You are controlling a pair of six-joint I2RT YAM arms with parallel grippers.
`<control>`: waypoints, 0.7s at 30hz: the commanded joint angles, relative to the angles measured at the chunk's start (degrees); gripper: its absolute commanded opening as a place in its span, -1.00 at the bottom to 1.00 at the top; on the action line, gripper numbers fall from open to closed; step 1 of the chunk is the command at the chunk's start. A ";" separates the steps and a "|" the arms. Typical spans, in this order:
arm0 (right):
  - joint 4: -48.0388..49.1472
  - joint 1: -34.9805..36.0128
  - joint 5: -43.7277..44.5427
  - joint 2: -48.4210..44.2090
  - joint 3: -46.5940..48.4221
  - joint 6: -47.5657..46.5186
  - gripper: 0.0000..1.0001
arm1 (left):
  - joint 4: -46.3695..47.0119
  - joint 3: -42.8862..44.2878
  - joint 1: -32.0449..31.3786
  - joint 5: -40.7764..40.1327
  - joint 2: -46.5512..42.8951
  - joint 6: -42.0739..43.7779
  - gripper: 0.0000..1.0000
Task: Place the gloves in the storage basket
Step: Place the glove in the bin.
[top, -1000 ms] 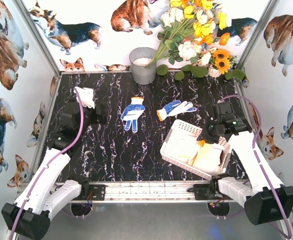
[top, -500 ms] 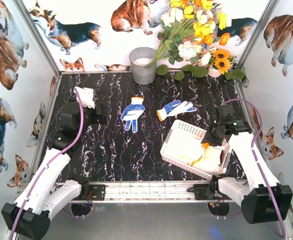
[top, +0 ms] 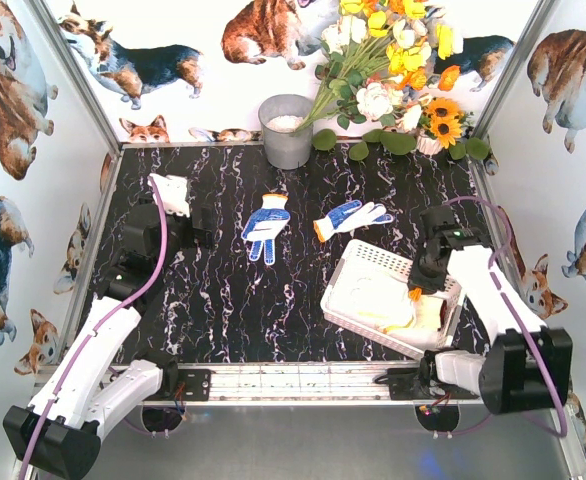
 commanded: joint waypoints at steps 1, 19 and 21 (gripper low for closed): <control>1.97 -0.36 3.13 3.23 1.36 -2.08 -1.00 | 1.49 -0.30 0.71 0.56 -0.28 0.66 0.99; 4.09 -0.27 12.87 9.83 0.45 2.01 -0.30 | 1.66 -0.36 0.71 1.18 0.05 0.47 0.99; 4.05 -0.28 12.96 7.79 0.67 1.85 -0.16 | 1.66 -0.31 0.71 1.42 0.24 0.52 0.99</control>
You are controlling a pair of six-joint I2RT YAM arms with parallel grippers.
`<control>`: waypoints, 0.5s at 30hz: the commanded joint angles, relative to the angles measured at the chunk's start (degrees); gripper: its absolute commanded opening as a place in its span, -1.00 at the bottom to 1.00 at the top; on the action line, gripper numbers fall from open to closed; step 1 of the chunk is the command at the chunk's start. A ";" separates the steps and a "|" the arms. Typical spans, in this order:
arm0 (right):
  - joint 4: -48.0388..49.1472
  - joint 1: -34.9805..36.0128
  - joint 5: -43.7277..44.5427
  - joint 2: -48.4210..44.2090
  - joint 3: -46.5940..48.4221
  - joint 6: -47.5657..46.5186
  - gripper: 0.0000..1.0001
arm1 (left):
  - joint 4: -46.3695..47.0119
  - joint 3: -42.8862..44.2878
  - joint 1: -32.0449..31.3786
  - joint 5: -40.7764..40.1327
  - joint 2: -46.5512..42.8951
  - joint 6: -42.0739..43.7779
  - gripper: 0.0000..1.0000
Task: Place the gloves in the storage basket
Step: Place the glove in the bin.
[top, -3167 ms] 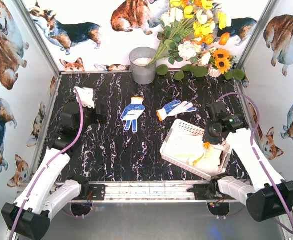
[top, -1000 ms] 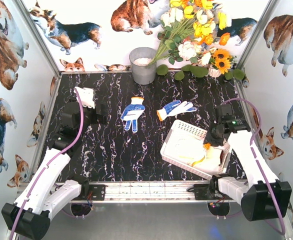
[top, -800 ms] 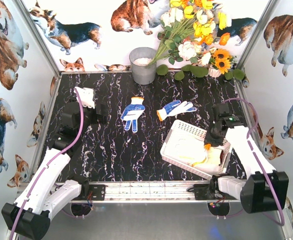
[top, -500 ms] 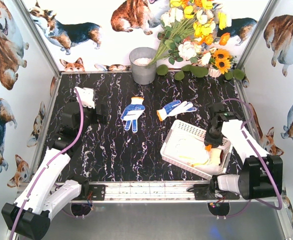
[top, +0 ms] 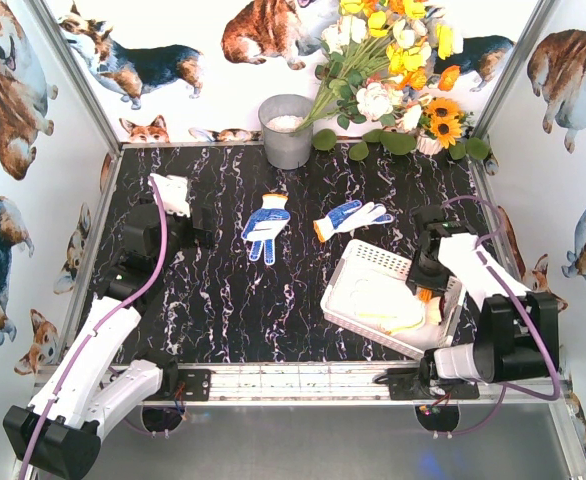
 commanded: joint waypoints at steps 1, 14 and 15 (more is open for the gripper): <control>1.87 -0.27 3.13 -4.01 0.84 0.97 -0.10 | 1.59 -0.27 0.71 1.03 0.31 0.51 0.99; -2.56 -0.27 7.12 -20.42 5.58 2.16 0.41 | 1.58 -0.25 0.71 1.05 0.01 0.45 0.99; -1.99 -0.26 6.03 -21.34 5.60 2.45 0.40 | 1.58 -0.18 0.71 0.95 -0.11 0.52 0.99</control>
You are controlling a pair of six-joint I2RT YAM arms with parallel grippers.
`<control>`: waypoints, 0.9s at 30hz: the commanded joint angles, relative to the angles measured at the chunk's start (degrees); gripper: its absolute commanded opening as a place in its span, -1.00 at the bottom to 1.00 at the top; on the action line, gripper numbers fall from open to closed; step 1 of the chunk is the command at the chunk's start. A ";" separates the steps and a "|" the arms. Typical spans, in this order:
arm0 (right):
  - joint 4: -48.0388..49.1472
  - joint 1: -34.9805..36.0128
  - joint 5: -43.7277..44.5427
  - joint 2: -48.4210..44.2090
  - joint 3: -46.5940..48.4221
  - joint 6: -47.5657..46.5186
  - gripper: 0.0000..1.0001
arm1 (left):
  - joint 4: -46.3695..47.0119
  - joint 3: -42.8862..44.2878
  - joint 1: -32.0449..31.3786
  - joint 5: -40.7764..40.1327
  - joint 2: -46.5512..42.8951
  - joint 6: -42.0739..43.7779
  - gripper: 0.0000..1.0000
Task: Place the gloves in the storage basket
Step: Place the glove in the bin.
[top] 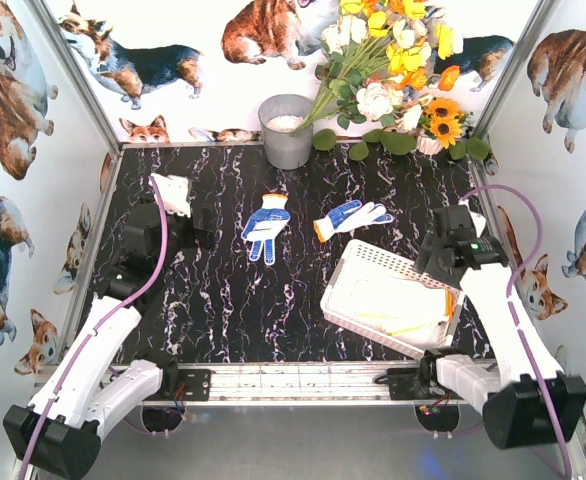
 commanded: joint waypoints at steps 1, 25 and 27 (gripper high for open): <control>2.03 -0.27 -0.83 -4.19 2.75 2.01 0.40 | 1.58 -0.24 0.71 0.32 -0.32 0.46 0.99; 9.76 -8.89 -8.63 -7.89 -13.64 9.87 0.13 | 0.29 1.78 0.58 5.89 5.41 -1.62 0.90; 9.03 -8.89 -10.51 -9.92 -12.44 9.52 0.14 | -0.35 3.53 -0.17 7.00 8.80 -3.32 0.84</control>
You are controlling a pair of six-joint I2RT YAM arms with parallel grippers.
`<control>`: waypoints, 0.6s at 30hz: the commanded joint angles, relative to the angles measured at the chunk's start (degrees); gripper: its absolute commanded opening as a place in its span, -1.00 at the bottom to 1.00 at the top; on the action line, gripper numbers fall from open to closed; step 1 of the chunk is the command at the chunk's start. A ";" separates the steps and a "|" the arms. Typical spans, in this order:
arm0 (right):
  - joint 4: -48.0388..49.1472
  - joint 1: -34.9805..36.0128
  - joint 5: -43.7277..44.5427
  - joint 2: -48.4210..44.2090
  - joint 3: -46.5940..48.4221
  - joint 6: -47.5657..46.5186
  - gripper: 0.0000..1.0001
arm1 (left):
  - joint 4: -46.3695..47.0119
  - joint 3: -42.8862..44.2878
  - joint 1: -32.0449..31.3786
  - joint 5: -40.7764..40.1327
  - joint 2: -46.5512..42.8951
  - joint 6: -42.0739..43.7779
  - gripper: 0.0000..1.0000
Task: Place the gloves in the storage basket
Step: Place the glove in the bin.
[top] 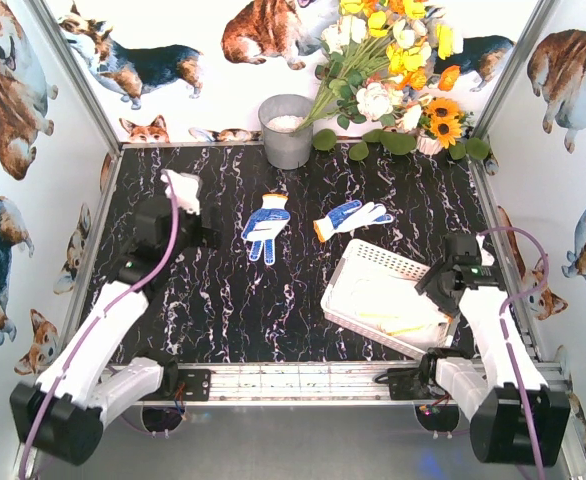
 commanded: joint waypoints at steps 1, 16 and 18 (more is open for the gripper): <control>1.47 -0.28 -4.28 -5.08 3.70 -0.54 0.15 | -0.60 3.95 -1.11 3.92 6.57 -3.34 0.82; 8.05 13.49 -24.39 -5.06 11.74 -6.92 0.11 | -1.72 21.76 -14.47 -3.84 41.91 -7.75 0.07; 9.46 14.28 -25.36 -5.05 11.11 -6.64 0.11 | -3.20 25.15 -14.74 -5.00 46.40 -7.26 0.01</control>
